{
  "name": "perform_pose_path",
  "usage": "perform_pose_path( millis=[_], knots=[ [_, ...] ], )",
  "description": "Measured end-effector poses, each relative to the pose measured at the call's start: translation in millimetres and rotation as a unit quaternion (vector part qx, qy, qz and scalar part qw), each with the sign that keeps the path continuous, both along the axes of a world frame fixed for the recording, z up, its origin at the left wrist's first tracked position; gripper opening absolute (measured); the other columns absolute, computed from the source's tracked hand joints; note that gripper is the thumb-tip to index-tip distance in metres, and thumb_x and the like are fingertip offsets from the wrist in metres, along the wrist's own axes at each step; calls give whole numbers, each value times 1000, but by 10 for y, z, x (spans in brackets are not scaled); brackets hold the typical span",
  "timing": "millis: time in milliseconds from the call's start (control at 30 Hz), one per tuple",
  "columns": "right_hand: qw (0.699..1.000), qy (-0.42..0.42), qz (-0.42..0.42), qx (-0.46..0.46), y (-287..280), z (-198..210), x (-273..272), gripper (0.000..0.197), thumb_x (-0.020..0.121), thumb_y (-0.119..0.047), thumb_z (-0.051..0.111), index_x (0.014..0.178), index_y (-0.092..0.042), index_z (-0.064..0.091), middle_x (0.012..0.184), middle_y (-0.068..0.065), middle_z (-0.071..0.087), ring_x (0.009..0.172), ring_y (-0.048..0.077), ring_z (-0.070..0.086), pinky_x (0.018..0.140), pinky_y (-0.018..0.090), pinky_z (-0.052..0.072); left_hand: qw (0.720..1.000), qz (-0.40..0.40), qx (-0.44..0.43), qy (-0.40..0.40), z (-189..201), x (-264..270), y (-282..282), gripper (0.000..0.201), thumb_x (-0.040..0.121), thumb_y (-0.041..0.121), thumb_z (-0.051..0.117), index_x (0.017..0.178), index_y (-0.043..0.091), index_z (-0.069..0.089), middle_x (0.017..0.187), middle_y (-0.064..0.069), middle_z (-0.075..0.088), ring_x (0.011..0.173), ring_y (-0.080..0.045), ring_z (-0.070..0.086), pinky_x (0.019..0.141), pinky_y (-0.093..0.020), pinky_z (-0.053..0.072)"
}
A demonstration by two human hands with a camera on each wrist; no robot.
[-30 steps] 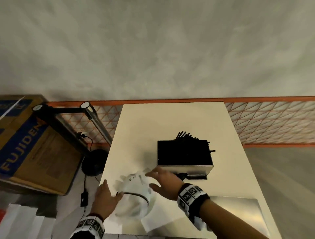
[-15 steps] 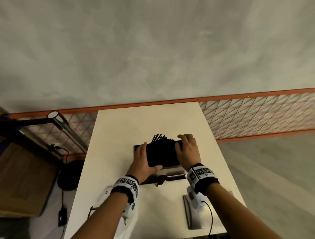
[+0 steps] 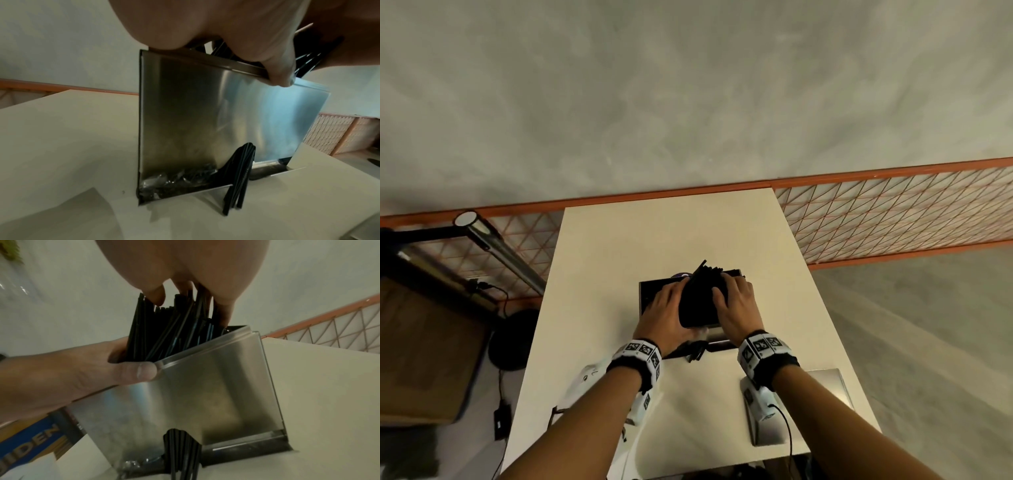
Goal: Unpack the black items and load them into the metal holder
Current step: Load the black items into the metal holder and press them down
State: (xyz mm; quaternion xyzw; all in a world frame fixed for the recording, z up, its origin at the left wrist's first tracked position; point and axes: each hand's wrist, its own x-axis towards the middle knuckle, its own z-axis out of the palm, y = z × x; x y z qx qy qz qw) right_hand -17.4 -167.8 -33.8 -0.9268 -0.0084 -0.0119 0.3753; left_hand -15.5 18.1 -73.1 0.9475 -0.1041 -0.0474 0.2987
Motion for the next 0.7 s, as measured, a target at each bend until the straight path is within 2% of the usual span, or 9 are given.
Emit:
perform_pose_path(
  millis=[100, 200, 300, 367, 433, 500, 600, 700],
  knots=[
    [999, 27, -16, 18, -14, 23, 37, 43, 100, -34, 49, 138, -13, 49, 131, 10, 50, 121, 29, 45, 104, 38, 38, 1000, 10, 10, -2, -11, -2, -13, 117, 63, 77, 70, 158, 35, 18, 153, 4, 33, 137, -22, 43, 104, -45, 50],
    [997, 72, 5, 4, -74, 111, 112, 44, 99, -39, 48, 138, -17, 49, 133, 10, 51, 120, 30, 51, 102, 40, 43, 999, 19, 26, 13, -10, 11, -31, 123, 62, 81, 67, 159, 28, 12, 157, 1, 34, 142, -22, 39, 110, -47, 45],
    [993, 109, 20, -46, -211, 211, 183, 51, 98, -47, 48, 136, -13, 50, 128, 15, 52, 119, 33, 50, 100, 39, 42, 998, 21, 43, 28, -9, 18, -34, 128, 61, 84, 63, 160, 23, 8, 160, -2, 34, 146, -21, 35, 115, -47, 39],
    [985, 140, 28, -96, -307, 251, 199, 58, 94, -57, 48, 127, -9, 54, 119, 17, 56, 111, 35, 53, 93, 40, 45, 998, 21, 52, 35, -18, 21, -34, 129, 61, 85, 63, 160, 23, 7, 160, -2, 34, 147, -22, 33, 117, -47, 37],
    [973, 170, 64, -144, -363, 267, 197, 64, 90, -65, 50, 117, -8, 57, 112, 16, 63, 101, 33, 58, 81, 36, 46, 997, 21, 60, 41, -31, 27, -35, 129, 62, 85, 63, 160, 23, 7, 161, -3, 33, 147, -22, 32, 117, -48, 36],
    [965, 193, 92, -152, -384, 283, 195, 69, 85, -69, 55, 117, -9, 55, 111, 14, 66, 96, 30, 59, 75, 34, 44, 997, 20, 67, 44, -35, 30, -42, 129, 62, 85, 62, 160, 23, 7, 161, -3, 32, 148, -22, 32, 117, -48, 36],
    [958, 218, 102, -153, -369, 339, 202, 80, 74, -68, 69, 127, -12, 48, 117, 13, 64, 100, 30, 61, 79, 35, 49, 996, 17, 78, 45, -31, 34, -48, 128, 63, 85, 64, 159, 21, 9, 161, -3, 32, 148, -22, 32, 117, -48, 36],
    [947, 240, 109, -182, -308, 342, 207, 86, 69, -58, 79, 132, -15, 39, 117, 14, 64, 104, 33, 63, 85, 38, 53, 995, 17, 90, 43, -43, 36, -53, 129, 64, 87, 63, 159, 19, 9, 161, -4, 33, 147, -23, 33, 117, -47, 37]
  ],
)
